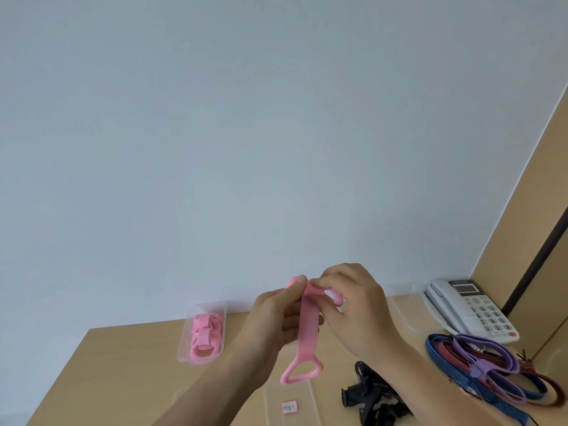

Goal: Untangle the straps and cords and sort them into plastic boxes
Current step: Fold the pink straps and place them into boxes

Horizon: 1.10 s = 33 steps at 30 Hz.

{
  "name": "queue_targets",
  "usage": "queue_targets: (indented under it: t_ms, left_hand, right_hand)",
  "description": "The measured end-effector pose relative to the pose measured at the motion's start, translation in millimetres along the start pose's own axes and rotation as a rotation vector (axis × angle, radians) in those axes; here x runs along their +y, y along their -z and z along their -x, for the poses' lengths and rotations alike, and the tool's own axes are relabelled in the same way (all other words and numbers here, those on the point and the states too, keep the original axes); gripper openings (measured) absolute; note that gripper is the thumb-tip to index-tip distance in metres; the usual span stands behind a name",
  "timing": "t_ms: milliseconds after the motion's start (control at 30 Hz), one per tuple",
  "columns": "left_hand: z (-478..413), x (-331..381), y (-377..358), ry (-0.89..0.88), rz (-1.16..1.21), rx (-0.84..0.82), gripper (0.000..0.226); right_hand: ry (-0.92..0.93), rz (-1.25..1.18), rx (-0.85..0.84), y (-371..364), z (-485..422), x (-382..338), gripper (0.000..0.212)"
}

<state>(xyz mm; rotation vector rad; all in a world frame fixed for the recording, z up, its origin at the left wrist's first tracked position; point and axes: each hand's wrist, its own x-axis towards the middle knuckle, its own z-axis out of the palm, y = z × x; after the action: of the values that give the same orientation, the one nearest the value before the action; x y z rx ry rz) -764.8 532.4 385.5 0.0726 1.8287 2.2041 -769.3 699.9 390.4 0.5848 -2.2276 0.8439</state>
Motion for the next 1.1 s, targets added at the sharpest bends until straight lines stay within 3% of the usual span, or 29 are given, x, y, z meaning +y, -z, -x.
queue_targets:
  t_ms: [200, 367, 467, 567, 767, 933, 1100]
  left_hand:
    - [1, -6, -1, -0.001, 0.025, -0.083, 0.039]
    - [-1, -9, -4, -0.022, -0.063, -0.044, 0.032]
    - [0, -10, -12, -0.054, -0.157, -0.003, 0.028]
    - [2, -12, -18, -0.076, -0.205, 0.011, 0.028]
    - [2, -19, -23, -0.022, -0.049, 0.034, 0.055]
    - [7, -28, -33, 0.041, -0.133, 0.086, 0.052]
    - [12, -31, -38, 0.064, -0.119, 0.052, 0.033]
  right_hand:
    - [0.027, -0.064, -0.041, 3, 7, -1, 0.014]
    - [-0.134, -0.171, -0.097, 14, 9, 4, 0.014]
    - [-0.247, -0.138, -0.26, 18, 9, 10, 0.026]
    - [-0.249, -0.128, -0.366, 20, 9, 13, 0.021]
    - [-0.297, -0.184, -0.297, 25, 16, 17, 0.023]
    - [-0.329, -0.246, -0.148, 29, 20, 20, 0.017]
    - [-0.314, -0.202, -0.095, 31, 27, 23, 0.021]
